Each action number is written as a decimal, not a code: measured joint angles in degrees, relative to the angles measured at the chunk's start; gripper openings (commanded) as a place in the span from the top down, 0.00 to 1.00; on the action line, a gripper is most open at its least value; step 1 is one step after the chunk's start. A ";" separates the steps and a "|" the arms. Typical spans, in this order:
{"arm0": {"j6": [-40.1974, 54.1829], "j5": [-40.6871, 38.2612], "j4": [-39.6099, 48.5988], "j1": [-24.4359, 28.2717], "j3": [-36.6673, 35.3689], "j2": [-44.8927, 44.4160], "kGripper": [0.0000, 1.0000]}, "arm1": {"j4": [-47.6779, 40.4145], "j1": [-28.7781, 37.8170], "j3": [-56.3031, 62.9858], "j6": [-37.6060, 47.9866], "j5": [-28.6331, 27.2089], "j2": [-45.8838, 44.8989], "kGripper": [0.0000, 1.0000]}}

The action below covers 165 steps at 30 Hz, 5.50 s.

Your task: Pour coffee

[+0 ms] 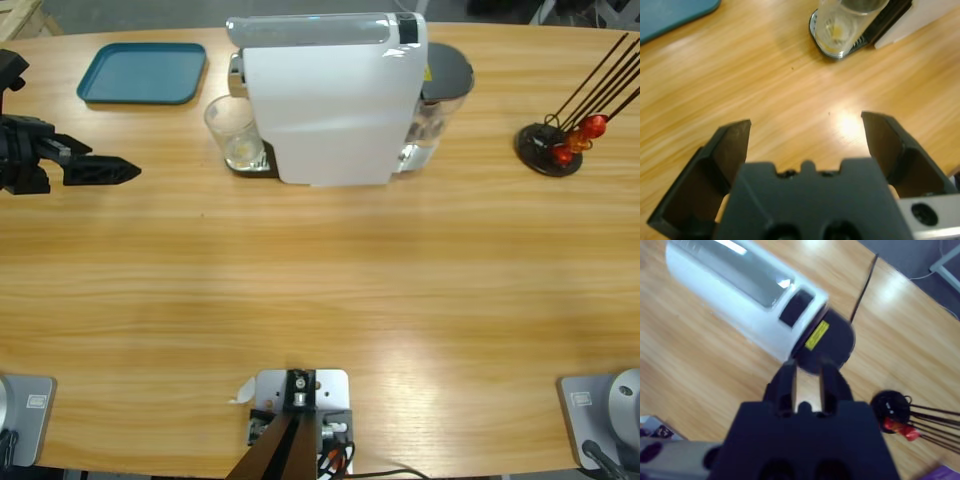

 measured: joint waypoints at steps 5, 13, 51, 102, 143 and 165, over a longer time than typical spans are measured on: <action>0.46 -1.01 -0.01 -1.74 0.01 -0.17 0.04 | -10.12 0.65 17.48 0.58 6.43 -8.45 0.15; 0.86 -3.62 -0.25 -4.77 0.29 -1.01 0.03 | -23.52 0.75 31.35 -0.89 13.44 -13.43 0.13; 16.79 -7.59 -32.64 -5.52 24.12 -7.03 0.09 | -37.12 0.76 48.37 -2.45 13.59 -21.11 0.14; 14.91 4.86 -34.07 -5.52 26.92 -15.00 0.10 | -38.19 0.76 48.59 -2.21 11.49 -19.01 0.14; 13.47 4.23 -35.00 -5.52 26.92 -14.13 0.10 | -38.19 0.76 48.72 -1.48 11.49 -19.01 0.14; 13.47 4.23 -35.00 -5.52 26.93 -14.13 0.10 | -38.19 0.76 48.72 -1.46 11.41 -19.01 0.14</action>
